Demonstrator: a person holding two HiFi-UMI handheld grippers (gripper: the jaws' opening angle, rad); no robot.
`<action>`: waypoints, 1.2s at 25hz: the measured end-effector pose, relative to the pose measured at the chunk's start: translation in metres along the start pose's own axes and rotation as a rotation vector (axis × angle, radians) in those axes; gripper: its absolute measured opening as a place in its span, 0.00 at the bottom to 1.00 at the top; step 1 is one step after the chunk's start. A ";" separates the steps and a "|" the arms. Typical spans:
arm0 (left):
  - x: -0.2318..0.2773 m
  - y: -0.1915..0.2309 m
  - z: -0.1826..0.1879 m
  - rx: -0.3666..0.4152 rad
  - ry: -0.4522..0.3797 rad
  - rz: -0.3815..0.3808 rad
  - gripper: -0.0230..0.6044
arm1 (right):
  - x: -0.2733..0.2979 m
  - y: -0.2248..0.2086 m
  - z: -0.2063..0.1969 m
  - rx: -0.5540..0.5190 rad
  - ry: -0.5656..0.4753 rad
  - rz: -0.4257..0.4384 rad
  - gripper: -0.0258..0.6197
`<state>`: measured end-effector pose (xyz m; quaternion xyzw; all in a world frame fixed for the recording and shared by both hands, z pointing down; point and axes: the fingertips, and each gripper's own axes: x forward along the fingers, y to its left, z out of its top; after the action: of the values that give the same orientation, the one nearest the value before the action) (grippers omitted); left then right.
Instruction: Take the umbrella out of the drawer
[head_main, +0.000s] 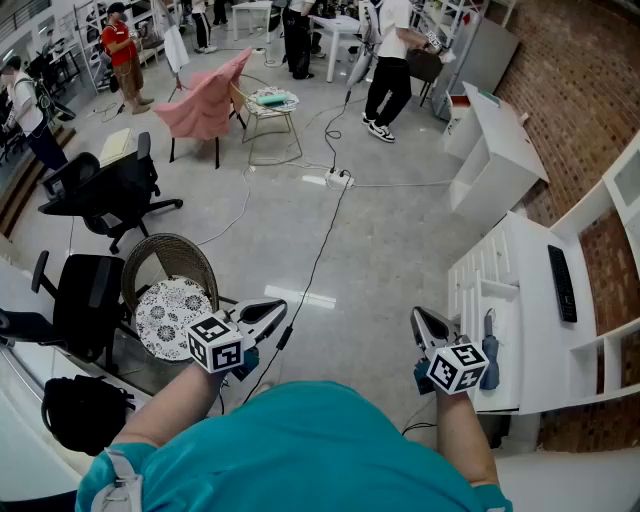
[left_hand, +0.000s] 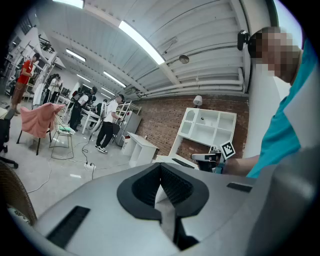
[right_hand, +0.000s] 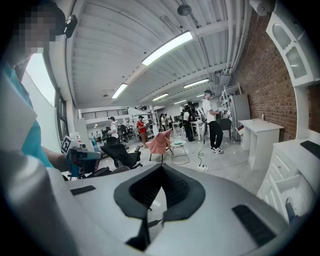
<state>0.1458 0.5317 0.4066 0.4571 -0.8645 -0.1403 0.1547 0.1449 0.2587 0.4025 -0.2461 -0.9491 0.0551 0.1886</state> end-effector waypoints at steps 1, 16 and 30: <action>0.001 -0.001 0.000 -0.001 -0.002 -0.001 0.06 | 0.000 0.000 0.000 -0.002 0.000 0.000 0.07; 0.014 -0.001 -0.002 -0.002 0.004 -0.010 0.06 | 0.002 -0.013 0.000 0.032 -0.005 -0.002 0.07; 0.103 -0.044 0.005 0.033 0.029 -0.044 0.06 | -0.032 -0.081 0.005 0.001 -0.015 -0.001 0.07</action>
<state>0.1222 0.4225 0.3992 0.4803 -0.8542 -0.1229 0.1566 0.1325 0.1729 0.4030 -0.2452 -0.9506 0.0573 0.1816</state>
